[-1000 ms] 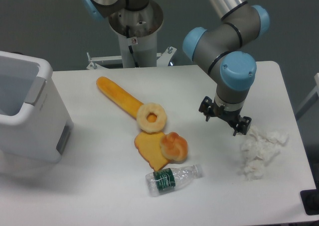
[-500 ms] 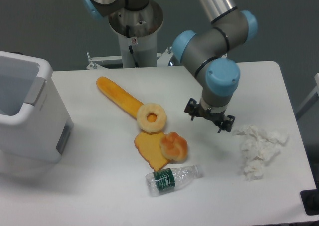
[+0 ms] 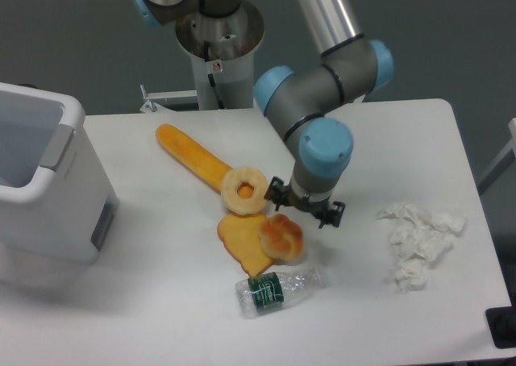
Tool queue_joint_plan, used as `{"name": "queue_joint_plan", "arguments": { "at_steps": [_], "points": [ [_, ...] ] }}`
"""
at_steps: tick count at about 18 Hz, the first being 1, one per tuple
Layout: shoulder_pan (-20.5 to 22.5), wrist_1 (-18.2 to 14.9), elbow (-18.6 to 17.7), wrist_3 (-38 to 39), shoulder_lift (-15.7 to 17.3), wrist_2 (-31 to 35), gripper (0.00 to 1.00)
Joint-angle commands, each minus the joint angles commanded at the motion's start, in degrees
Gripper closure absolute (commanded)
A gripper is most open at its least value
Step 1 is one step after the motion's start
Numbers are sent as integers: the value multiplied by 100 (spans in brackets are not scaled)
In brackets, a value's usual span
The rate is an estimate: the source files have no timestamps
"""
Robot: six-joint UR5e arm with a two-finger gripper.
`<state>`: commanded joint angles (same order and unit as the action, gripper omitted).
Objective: Pick up the round bread
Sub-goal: 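Lower the gripper over the round golden bun on the toast, then close the gripper around the round golden bun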
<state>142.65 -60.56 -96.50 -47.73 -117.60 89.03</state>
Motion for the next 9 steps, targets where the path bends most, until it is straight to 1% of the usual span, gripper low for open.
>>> {"name": "queue_joint_plan", "arguments": {
  "at_steps": [2, 3, 4, 5, 7, 8, 9],
  "points": [
    [0, 9, 26, 0, -26, 0, 0],
    [0, 9, 44, 9, -35, 0, 3],
    [0, 9, 70, 0, -44, 0, 10],
    [0, 9, 96, 0, -53, 0, 21],
    [0, 9, 97, 9, -97, 0, 48],
    [0, 9, 97, 9, -106, 0, 67],
    [0, 18, 97, -35, -97, 0, 100]
  ]
}}
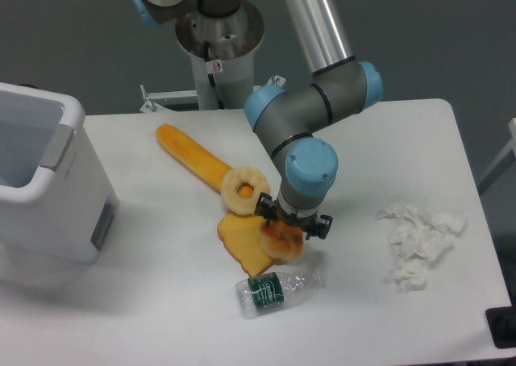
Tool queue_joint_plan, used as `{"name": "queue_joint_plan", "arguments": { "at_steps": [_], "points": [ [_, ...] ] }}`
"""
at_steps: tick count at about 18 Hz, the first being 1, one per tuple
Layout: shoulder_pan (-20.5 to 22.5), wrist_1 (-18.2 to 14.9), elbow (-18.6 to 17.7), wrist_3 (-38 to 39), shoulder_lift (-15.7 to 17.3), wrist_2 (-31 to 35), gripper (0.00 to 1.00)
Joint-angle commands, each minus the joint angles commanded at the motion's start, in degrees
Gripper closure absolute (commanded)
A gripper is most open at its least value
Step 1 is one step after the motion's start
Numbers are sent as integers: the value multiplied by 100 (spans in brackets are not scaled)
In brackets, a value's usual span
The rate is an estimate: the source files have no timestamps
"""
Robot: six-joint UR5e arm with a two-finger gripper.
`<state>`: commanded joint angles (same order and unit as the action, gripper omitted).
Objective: Pick up the round bread
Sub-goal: 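Close the gripper around the round golden bun, then lift the bun off the toast and raise it up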
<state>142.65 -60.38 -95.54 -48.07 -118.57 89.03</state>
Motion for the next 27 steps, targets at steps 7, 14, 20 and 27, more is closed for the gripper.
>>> {"name": "queue_joint_plan", "arguments": {
  "at_steps": [7, 14, 20, 27],
  "points": [
    [-9, -26, 44, 26, 114, 53, 100],
    [87, -79, 395, 35, 623, 70, 100],
    [281, -734, 1184, -61, 730, 53, 100],
    [580, -1450, 1916, -1019, 738, 307, 100]
  ]
}}
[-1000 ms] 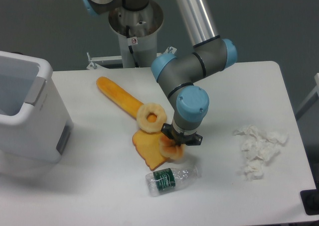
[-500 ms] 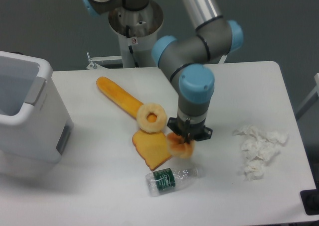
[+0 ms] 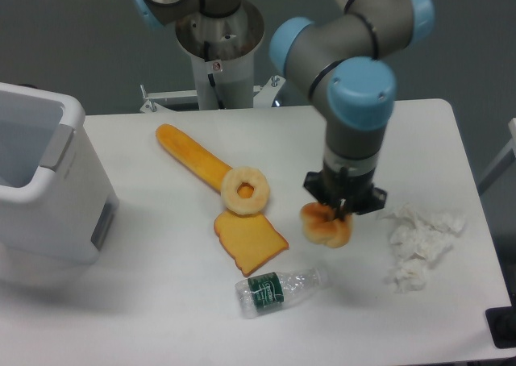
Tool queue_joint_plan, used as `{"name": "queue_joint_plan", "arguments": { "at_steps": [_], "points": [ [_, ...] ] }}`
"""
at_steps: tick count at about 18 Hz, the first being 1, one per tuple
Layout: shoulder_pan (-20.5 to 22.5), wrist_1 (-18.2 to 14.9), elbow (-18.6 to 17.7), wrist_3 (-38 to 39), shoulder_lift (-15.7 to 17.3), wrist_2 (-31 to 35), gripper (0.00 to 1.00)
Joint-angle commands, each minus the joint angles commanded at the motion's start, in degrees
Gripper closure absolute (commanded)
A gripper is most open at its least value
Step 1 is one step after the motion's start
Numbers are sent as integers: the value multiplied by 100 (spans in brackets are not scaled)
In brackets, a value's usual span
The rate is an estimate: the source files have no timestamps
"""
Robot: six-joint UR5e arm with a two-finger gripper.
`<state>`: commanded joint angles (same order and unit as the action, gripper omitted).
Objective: Pick up the round bread
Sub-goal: 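Lift the bun off the toast and raise it up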
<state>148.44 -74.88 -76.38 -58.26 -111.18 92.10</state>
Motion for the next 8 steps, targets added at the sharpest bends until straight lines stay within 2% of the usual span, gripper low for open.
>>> {"name": "queue_joint_plan", "arguments": {
  "at_steps": [4, 8],
  "points": [
    [88, -88, 18, -221, 167, 62, 100],
    [97, -387, 18, -511, 255, 229, 100]
  ]
}}
